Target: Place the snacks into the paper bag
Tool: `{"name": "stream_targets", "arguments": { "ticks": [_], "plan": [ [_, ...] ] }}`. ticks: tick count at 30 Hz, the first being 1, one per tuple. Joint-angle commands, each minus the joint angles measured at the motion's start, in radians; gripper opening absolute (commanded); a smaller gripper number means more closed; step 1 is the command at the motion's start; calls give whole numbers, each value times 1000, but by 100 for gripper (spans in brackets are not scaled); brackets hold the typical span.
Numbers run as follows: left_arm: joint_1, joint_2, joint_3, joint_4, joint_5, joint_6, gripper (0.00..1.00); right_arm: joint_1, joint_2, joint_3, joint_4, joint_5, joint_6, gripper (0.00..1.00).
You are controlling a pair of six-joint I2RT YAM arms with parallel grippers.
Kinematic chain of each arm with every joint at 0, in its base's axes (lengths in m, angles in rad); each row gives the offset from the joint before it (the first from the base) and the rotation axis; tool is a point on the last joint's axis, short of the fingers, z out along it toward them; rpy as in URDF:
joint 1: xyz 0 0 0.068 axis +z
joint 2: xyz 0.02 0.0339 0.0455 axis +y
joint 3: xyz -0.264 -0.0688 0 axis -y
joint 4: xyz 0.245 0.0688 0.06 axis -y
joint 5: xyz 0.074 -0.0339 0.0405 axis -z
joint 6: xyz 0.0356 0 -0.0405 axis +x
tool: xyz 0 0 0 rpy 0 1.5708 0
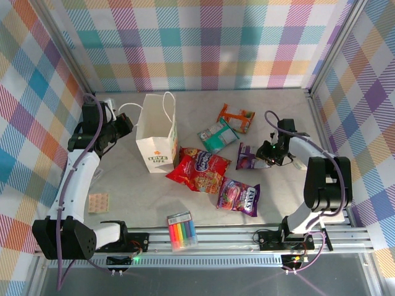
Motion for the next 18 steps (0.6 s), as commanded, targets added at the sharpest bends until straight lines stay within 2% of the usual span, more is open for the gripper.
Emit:
{"name": "stream_targets", "arguments": {
  "ticks": [1, 4, 9, 18],
  "plan": [
    [14, -15, -6, 5, 31, 4, 5, 12, -50, 36, -56, 20, -21, 22],
    [13, -17, -7, 6, 34, 6, 6, 17, -66, 58, -85, 33, -25, 19],
    [14, -18, -5, 10, 75, 20, 7, 24, -82, 93, -128, 46, -25, 19],
    [14, -16, -3, 3, 81, 35, 8, 55, -140, 153, -183, 53, -10, 17]
  ]
}}
